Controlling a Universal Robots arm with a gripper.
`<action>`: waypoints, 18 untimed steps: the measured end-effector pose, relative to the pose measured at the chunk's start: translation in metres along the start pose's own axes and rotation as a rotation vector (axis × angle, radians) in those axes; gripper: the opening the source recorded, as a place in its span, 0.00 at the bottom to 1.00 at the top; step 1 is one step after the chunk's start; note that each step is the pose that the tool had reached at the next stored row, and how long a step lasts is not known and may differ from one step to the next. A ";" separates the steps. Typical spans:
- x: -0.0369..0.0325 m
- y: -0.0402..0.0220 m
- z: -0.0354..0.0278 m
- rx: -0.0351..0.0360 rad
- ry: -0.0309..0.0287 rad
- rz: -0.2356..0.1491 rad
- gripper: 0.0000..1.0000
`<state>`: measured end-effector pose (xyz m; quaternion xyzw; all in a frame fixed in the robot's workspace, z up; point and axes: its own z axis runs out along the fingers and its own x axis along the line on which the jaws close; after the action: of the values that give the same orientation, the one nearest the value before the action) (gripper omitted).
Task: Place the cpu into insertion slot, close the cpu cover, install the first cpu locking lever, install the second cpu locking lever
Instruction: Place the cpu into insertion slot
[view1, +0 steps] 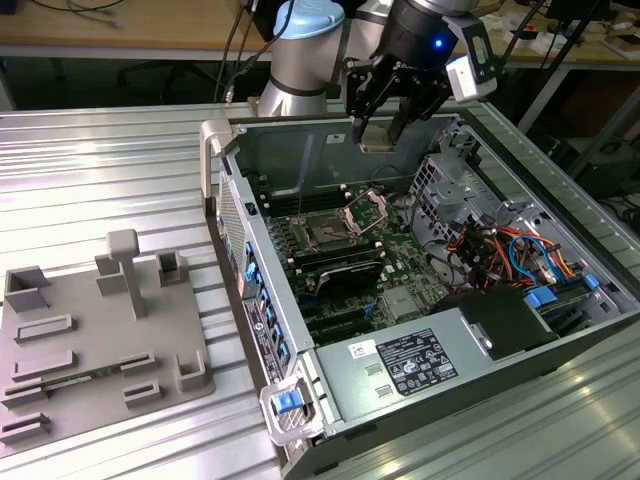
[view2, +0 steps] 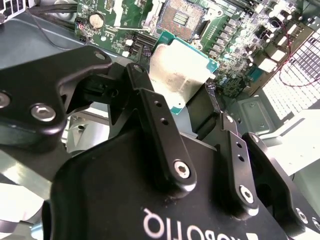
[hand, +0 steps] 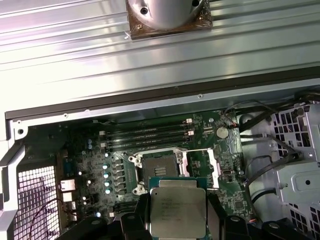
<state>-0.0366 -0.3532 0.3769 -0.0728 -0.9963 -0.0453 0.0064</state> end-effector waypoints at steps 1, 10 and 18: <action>0.0001 0.0000 0.0000 0.0000 -0.0002 0.002 0.55; 0.0009 -0.0001 0.0001 -0.0004 -0.0019 0.022 0.55; 0.0011 -0.0002 0.0001 -0.0007 -0.0035 0.039 0.55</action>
<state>-0.0378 -0.3532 0.3769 -0.0922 -0.9947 -0.0454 0.0055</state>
